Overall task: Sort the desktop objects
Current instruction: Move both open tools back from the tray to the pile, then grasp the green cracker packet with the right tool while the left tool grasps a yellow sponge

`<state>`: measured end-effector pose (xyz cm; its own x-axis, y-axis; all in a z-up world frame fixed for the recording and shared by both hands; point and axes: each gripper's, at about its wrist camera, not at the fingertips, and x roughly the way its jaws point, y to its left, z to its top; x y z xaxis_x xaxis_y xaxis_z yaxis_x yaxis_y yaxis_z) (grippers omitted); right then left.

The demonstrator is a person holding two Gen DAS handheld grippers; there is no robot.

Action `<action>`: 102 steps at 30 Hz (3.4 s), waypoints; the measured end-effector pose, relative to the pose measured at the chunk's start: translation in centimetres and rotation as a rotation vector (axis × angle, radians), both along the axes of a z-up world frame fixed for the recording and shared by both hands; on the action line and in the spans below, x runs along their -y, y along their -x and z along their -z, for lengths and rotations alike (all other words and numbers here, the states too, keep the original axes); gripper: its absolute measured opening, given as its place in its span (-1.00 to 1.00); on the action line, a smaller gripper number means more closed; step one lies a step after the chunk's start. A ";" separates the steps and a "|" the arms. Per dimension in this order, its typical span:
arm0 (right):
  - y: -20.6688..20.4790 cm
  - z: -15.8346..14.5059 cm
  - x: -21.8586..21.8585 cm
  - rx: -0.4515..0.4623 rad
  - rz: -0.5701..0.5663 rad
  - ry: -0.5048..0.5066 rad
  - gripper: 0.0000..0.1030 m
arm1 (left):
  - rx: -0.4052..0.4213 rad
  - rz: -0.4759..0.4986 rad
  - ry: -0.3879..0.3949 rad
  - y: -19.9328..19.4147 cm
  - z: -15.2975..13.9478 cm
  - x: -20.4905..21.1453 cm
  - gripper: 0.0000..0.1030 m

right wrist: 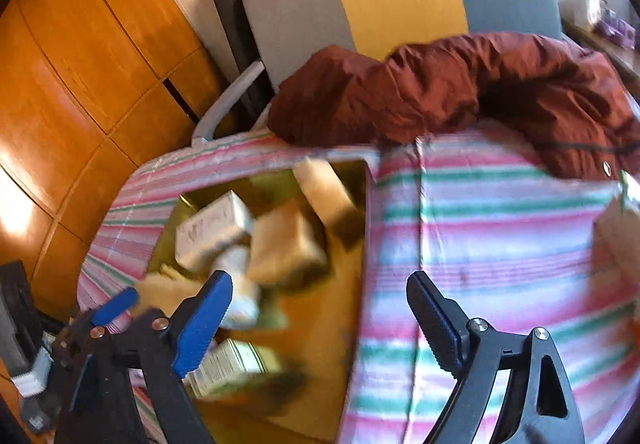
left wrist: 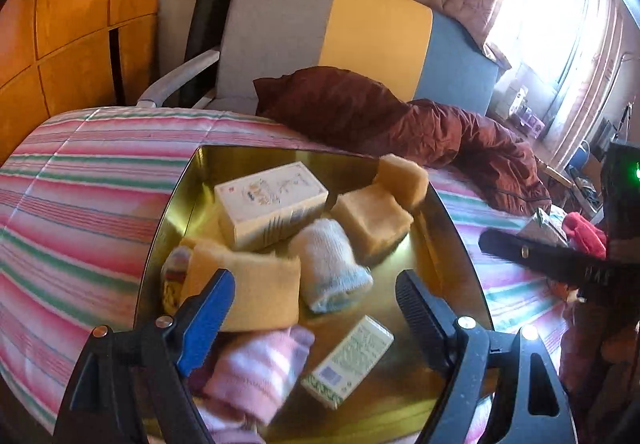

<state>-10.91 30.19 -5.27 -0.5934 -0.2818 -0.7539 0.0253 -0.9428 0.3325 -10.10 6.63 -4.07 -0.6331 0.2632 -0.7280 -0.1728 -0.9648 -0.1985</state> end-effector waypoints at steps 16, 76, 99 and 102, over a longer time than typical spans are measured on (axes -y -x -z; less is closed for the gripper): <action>-8.3 0.3 0.4 -0.031 0.001 -0.104 0.79 | -0.029 0.063 0.079 -4.9 -1.4 -2.0 0.64; -15.8 4.8 -33.2 0.368 0.335 -0.452 0.80 | 0.055 0.483 0.110 -5.4 1.1 -16.7 0.61; -17.7 2.9 -34.1 0.233 0.295 -0.129 -0.05 | 0.014 0.940 0.062 -6.2 -0.9 -33.9 0.61; -19.5 1.5 -35.3 0.106 0.393 -0.001 -0.05 | 0.012 1.019 0.054 -7.3 -0.8 -36.6 0.61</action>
